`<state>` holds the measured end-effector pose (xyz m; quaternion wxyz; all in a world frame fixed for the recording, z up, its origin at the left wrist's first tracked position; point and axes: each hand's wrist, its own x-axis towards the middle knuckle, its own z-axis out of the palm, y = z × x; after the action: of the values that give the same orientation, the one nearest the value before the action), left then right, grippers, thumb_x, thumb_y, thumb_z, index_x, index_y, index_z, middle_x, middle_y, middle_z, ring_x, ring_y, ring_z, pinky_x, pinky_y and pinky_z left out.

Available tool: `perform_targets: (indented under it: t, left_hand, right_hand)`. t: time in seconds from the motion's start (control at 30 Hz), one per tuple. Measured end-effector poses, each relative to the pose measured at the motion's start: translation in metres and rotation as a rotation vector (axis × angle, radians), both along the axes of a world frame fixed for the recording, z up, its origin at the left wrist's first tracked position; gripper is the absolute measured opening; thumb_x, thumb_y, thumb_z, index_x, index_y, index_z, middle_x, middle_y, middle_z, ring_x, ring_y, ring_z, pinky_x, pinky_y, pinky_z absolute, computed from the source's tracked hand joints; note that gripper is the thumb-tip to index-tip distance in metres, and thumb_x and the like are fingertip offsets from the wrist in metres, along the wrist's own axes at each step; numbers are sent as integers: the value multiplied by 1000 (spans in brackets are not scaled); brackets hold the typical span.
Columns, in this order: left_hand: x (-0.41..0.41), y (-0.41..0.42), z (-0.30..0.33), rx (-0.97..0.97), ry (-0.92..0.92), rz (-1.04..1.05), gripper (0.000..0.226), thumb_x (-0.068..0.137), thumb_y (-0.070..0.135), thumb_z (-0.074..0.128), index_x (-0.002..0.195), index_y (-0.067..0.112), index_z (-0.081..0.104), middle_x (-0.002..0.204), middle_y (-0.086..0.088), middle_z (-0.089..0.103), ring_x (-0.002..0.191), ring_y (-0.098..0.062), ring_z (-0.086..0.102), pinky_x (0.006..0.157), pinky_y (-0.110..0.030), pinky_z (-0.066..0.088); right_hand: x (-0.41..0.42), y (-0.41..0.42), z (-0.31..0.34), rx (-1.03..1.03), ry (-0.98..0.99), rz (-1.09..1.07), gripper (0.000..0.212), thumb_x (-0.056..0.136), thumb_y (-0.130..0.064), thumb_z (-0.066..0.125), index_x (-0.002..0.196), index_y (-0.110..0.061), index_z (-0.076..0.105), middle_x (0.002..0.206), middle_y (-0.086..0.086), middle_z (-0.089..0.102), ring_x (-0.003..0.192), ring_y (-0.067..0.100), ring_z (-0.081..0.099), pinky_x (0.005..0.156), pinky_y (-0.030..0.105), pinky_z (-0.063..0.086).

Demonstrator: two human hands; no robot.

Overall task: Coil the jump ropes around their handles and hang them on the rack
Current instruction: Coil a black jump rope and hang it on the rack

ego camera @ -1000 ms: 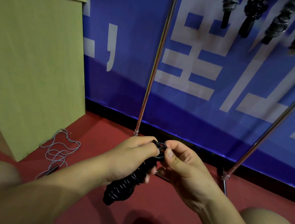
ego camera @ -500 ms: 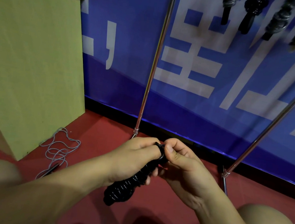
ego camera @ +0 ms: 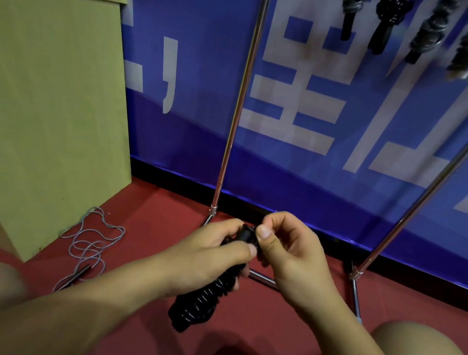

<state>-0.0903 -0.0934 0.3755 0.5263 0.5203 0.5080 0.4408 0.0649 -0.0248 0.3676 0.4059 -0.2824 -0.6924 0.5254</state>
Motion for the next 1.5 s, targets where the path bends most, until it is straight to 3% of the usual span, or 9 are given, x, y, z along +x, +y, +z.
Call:
perform_targets:
  t: [0.27, 0.43, 0.53, 0.67, 0.83, 1.1, 1.2, 1.33, 1.5]
  left_hand:
    - [-6, 4, 2, 114, 134, 85, 44, 86, 39, 55, 91, -4, 63, 73, -10, 66, 61, -22, 63, 58, -35, 51]
    - [-9, 6, -1, 210, 158, 81, 38, 89, 42, 61, 81, 6, 67, 76, -18, 68, 62, -22, 65, 57, -31, 52]
    - [-8, 7, 0, 229, 160, 85, 39, 87, 52, 63, 77, 16, 71, 75, -19, 68, 61, -21, 65, 56, -30, 52]
    - [-9, 13, -2, 182, 249, 91, 60, 85, 62, 62, 75, 2, 66, 70, -18, 69, 58, -26, 66, 57, -34, 52]
    - [-6, 25, -12, 176, 551, 96, 55, 92, 61, 54, 72, 10, 56, 64, -11, 66, 52, -14, 60, 56, -37, 49]
    - [-36, 60, 24, 79, 503, 52, 45, 95, 57, 52, 69, 19, 58, 60, 1, 65, 53, -16, 62, 56, -28, 48]
    - [-43, 73, 57, 67, 364, 114, 56, 94, 55, 49, 88, 1, 61, 68, -6, 68, 57, -18, 62, 58, -28, 49]
    - [-54, 89, 99, 31, 197, 140, 73, 82, 66, 51, 104, -3, 61, 78, -10, 72, 65, -21, 68, 67, -32, 54]
    - [-66, 124, 152, 113, 167, 201, 57, 86, 67, 51, 91, 12, 66, 83, -11, 74, 71, -23, 70, 78, -40, 56]
  right_hand:
    - [5, 5, 3, -45, 88, -29, 21, 88, -30, 65, 76, -13, 69, 65, 2, 61, 62, 13, 54, 61, 25, 46]
    - [2, 6, 3, -248, 92, 86, 24, 91, -31, 56, 99, -16, 72, 78, 1, 64, 73, 17, 54, 65, 28, 46]
    - [0, 7, 2, -292, 52, 136, 28, 97, -37, 53, 88, -18, 71, 77, 3, 61, 76, 21, 49, 67, 27, 45]
    - [-3, 8, -1, -262, 52, 16, 31, 94, -42, 60, 79, -16, 69, 74, 11, 53, 73, 25, 42, 69, 38, 37]
    - [-4, 18, -3, -253, 46, -241, 36, 98, -28, 58, 66, -11, 57, 58, 5, 43, 58, 19, 36, 57, 31, 35]
    - [-12, 39, 25, -229, 101, -247, 29, 100, -27, 54, 75, -13, 61, 56, 2, 44, 55, 14, 38, 56, 29, 39]
    - [-22, 53, 63, -213, 75, -187, 22, 100, -24, 54, 86, -12, 65, 63, 4, 51, 57, 11, 46, 57, 24, 46]
    - [-32, 73, 125, -84, -36, -144, 9, 98, -19, 60, 97, -14, 67, 82, 0, 62, 64, 8, 58, 59, 22, 53]
    - [-48, 109, 196, 21, -131, -169, 10, 98, -15, 59, 101, -15, 69, 88, 5, 67, 67, 12, 60, 60, 26, 52]
